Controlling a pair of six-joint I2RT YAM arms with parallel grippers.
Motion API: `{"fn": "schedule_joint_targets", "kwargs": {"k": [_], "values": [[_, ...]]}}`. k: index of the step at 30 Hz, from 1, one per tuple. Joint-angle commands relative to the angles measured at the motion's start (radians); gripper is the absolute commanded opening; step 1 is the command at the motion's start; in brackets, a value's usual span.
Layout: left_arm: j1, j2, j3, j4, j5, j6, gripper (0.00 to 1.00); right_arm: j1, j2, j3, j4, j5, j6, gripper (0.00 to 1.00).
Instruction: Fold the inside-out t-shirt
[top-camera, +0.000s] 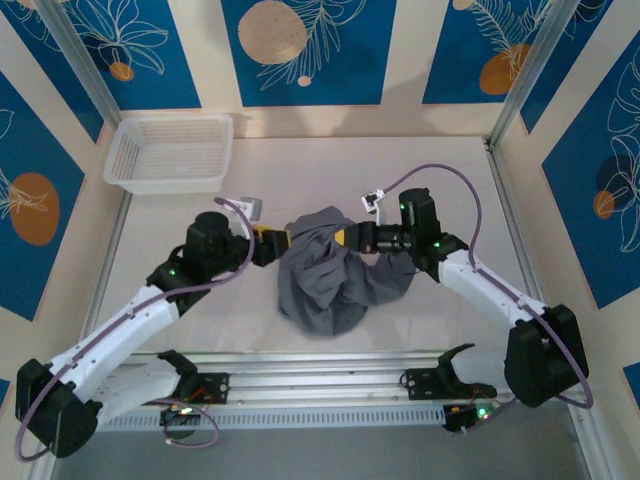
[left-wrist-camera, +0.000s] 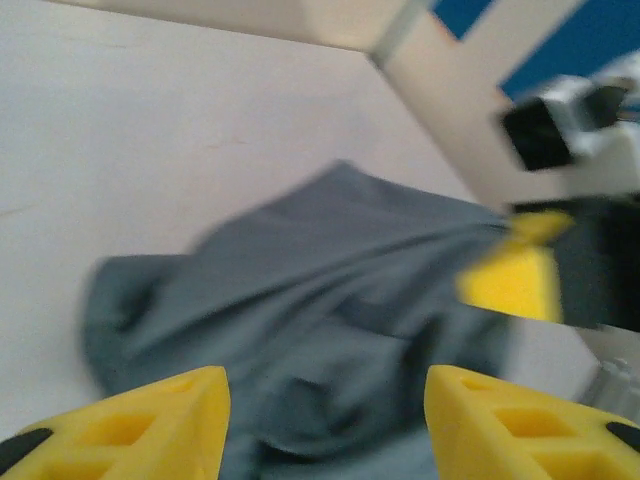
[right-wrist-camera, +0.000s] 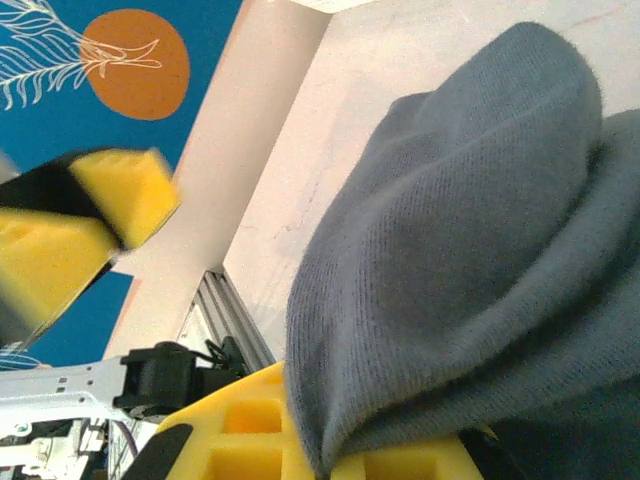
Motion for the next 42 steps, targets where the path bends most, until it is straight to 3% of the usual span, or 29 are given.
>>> {"fn": "schedule_joint_targets", "kwargs": {"k": [1,5,8,11,13,15,16,17,21,25,27,29,32,33,37,39,42], "values": [[-0.056,0.101,-0.003,0.048,-0.009,-0.041,0.48,-0.001,0.013,0.05,0.017,-0.04,0.02,0.0],[-0.117,0.267,0.06,0.096,-0.019,-0.033,0.47,0.013,0.009,0.067,0.005,-0.032,0.022,0.0],[-0.12,0.382,0.113,0.143,0.028,-0.034,0.6,0.029,0.003,0.069,0.001,-0.031,0.019,0.0],[-0.12,0.477,0.184,0.124,0.098,-0.04,0.62,0.036,-0.003,0.068,-0.029,0.018,0.032,0.0],[-0.119,0.484,0.177,0.16,0.122,-0.052,0.51,0.027,-0.006,0.056,-0.041,0.046,0.045,0.0],[-0.104,0.459,0.18,0.138,0.127,-0.051,0.12,0.002,-0.01,0.038,-0.05,0.06,0.057,0.0],[-0.08,0.43,0.175,0.128,0.145,-0.07,0.0,-0.02,-0.015,0.017,-0.045,0.069,0.062,0.0],[-0.048,0.399,0.161,0.145,0.185,-0.108,0.0,-0.041,-0.021,-0.009,-0.036,0.084,0.061,0.0],[0.121,0.312,0.102,0.408,0.535,-0.37,0.0,-0.119,0.013,-0.11,-0.115,0.312,0.001,0.01],[0.123,0.246,0.18,0.232,0.6,-0.286,0.0,-0.089,0.027,-0.121,-0.151,0.304,-0.064,0.06],[0.125,0.217,0.194,0.155,0.58,-0.228,0.0,-0.062,-0.004,-0.121,-0.155,0.315,-0.084,0.12],[0.125,0.205,0.203,0.092,0.549,-0.18,0.0,-0.039,-0.057,-0.118,-0.161,0.346,-0.103,0.24],[0.124,0.215,0.188,0.102,0.56,-0.182,0.0,0.038,-0.152,-0.104,-0.161,0.465,-0.2,0.62],[0.123,0.22,0.185,0.109,0.566,-0.188,0.0,0.079,-0.185,-0.105,-0.149,0.528,-0.262,0.79],[0.121,0.222,0.178,0.127,0.56,-0.196,0.0,0.23,-0.268,-0.109,-0.04,0.668,-0.537,0.83],[0.116,0.221,0.184,0.126,0.558,-0.195,0.0,0.273,-0.265,-0.095,0.016,0.646,-0.623,0.81],[0.11,0.222,0.191,0.122,0.547,-0.195,0.0,0.294,-0.175,-0.014,0.012,0.613,-0.601,0.79]]}}
